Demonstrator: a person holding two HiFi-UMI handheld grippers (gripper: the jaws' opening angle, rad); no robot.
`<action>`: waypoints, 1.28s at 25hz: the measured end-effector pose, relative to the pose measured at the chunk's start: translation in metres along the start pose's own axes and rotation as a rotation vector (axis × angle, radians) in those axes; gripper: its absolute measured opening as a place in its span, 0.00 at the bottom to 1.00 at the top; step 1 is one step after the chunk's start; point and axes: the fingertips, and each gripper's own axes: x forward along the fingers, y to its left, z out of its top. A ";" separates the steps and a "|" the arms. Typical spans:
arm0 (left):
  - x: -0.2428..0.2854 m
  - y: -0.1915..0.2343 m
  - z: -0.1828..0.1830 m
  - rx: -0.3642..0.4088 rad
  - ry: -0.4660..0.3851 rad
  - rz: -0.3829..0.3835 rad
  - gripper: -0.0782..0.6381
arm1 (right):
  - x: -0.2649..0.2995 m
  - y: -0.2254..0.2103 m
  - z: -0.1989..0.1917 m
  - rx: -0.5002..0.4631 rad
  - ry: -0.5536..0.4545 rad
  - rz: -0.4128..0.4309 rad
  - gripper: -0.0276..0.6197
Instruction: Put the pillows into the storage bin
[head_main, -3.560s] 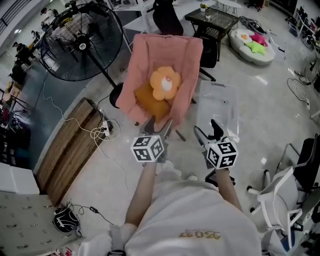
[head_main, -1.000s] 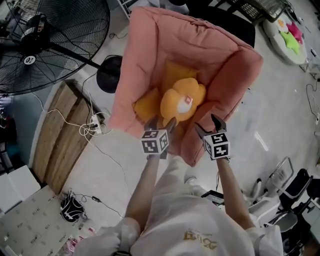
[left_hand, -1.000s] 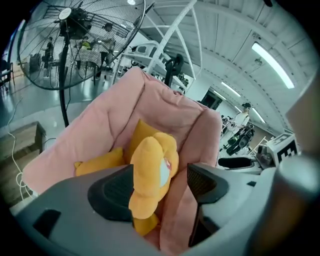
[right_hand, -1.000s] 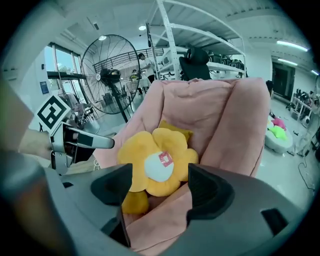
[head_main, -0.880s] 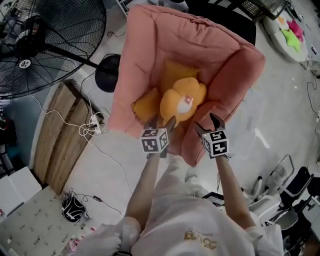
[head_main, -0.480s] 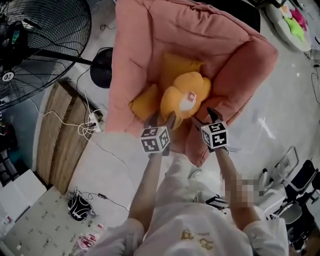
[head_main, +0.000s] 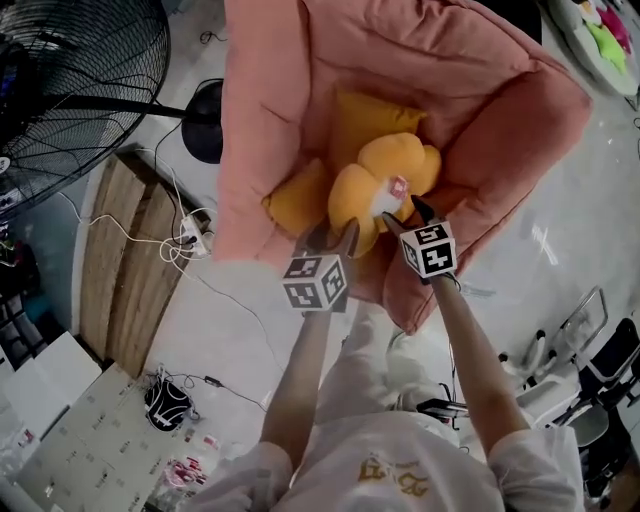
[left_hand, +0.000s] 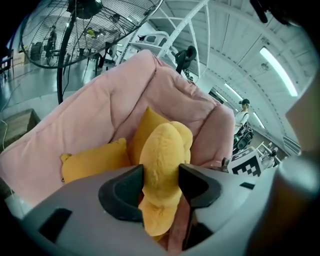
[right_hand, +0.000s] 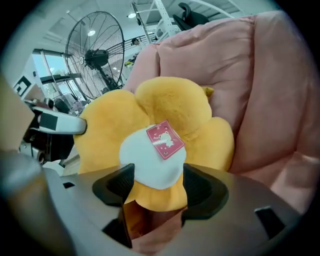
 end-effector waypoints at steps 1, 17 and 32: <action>0.001 0.000 0.000 -0.006 0.003 -0.005 0.43 | 0.004 0.000 0.001 0.000 -0.002 0.004 0.53; 0.005 0.002 -0.006 -0.026 0.015 -0.040 0.27 | 0.016 0.011 0.005 -0.099 0.077 0.102 0.17; -0.039 -0.008 0.009 0.007 -0.005 -0.047 0.24 | -0.027 0.044 0.017 -0.158 0.056 0.077 0.14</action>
